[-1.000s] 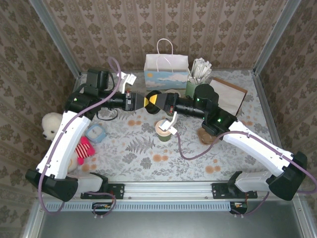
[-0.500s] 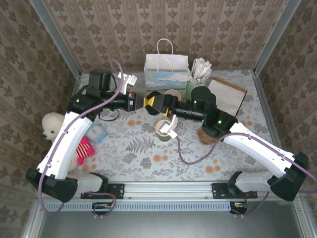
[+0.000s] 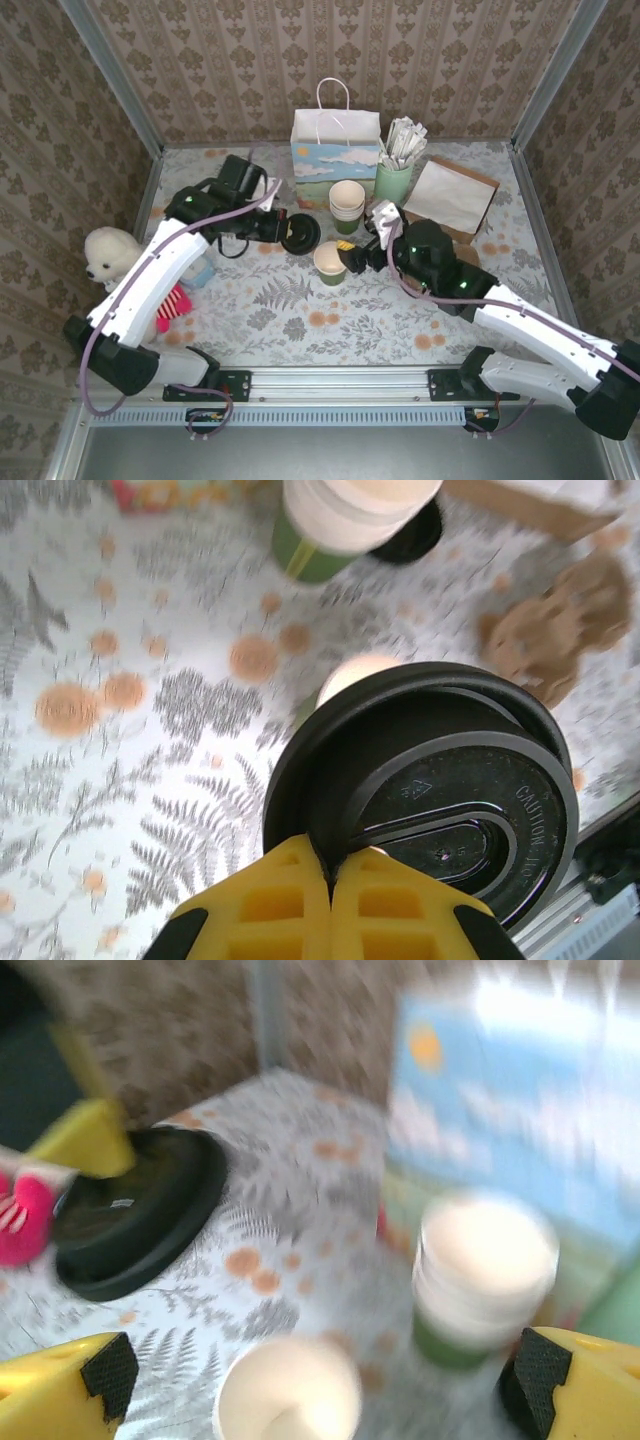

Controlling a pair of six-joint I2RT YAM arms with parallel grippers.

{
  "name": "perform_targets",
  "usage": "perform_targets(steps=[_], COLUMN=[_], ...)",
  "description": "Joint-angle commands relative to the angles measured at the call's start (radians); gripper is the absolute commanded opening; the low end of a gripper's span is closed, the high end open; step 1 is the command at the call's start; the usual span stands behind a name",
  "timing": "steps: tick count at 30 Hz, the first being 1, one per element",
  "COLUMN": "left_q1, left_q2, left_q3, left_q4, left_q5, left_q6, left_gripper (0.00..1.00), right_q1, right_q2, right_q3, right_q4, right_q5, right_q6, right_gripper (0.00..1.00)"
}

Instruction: Pack the takeout coffee

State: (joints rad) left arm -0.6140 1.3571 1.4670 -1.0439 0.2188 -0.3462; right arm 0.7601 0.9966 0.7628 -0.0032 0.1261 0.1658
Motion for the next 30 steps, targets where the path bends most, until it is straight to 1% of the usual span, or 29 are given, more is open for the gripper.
perform_targets(steps=[1,3,4,7,8,9,11,13,15,16,18,22,26,28,30], left_q1=[-0.064,-0.095,-0.108,-0.12,-0.12,-0.122,-0.122,-0.123,-0.121,-0.119,-0.115,-0.117,-0.119,-0.118,-0.118], left_q2=[0.046,0.08,0.102,0.164,0.188,0.213,0.275,0.321,0.356,0.376,0.416,0.459,0.453,0.444,0.434], left_q3=[-0.027,-0.044,-0.04,-0.015,0.003,0.024,0.089,0.137,0.163,0.173,0.213,0.272,0.242,0.213,0.18], left_q4=[-0.066,-0.005,0.014,0.058,0.058,0.043,-0.015,-0.058,-0.068,-0.064,-0.076,-0.121,-0.109,-0.093,-0.066], left_q5=[-0.066,-0.051,-0.062,-0.06,-0.055,-0.058,-0.069,-0.088,-0.099,-0.092,-0.073,-0.104,-0.102,-0.112,-0.105], left_q6=[-0.09,-0.126,-0.149,-0.202,-0.212,-0.218,-0.21,-0.199,-0.194,-0.188,-0.171,-0.139,-0.141,-0.153,-0.163], left_gripper=[0.0,0.0,0.0,0.0,0.0,0.0,0.0,0.0,0.0,0.0,0.0,0.0,0.0,0.0,0.0], right_q1=[-0.024,-0.066,-0.099,-0.242,-0.275,-0.291,-0.31,-0.314,-0.316,-0.315,-0.315,-0.315,-0.315,-0.315,-0.315], right_q2=[-0.025,-0.03,-0.028,-0.009,0.002,0.01,0.033,0.061,0.096,0.118,0.16,0.252,0.315,0.342,0.355], right_q3=[-0.07,-0.094,-0.107,-0.177,-0.192,-0.199,-0.197,-0.174,-0.163,-0.165,-0.172,-0.154,-0.146,-0.137,-0.132], right_q4=[-0.04,-0.093,-0.099,0.009,0.038,0.051,0.049,0.009,0.01,0.038,0.117,0.184,0.273,0.305,0.308], right_q5=[0.121,0.062,0.003,-0.281,-0.337,-0.363,-0.41,-0.435,-0.474,-0.499,-0.535,-0.556,-0.587,-0.617,-0.621], right_q6=[0.585,0.66,0.68,0.745,0.757,0.754,0.69,0.628,0.606,0.607,0.628,0.679,0.776,0.804,0.807], right_gripper=[1.0,1.0,1.0,0.97,0.96,0.95,0.95,0.94,0.9,0.88,0.84,0.8,0.81,0.82,0.82])
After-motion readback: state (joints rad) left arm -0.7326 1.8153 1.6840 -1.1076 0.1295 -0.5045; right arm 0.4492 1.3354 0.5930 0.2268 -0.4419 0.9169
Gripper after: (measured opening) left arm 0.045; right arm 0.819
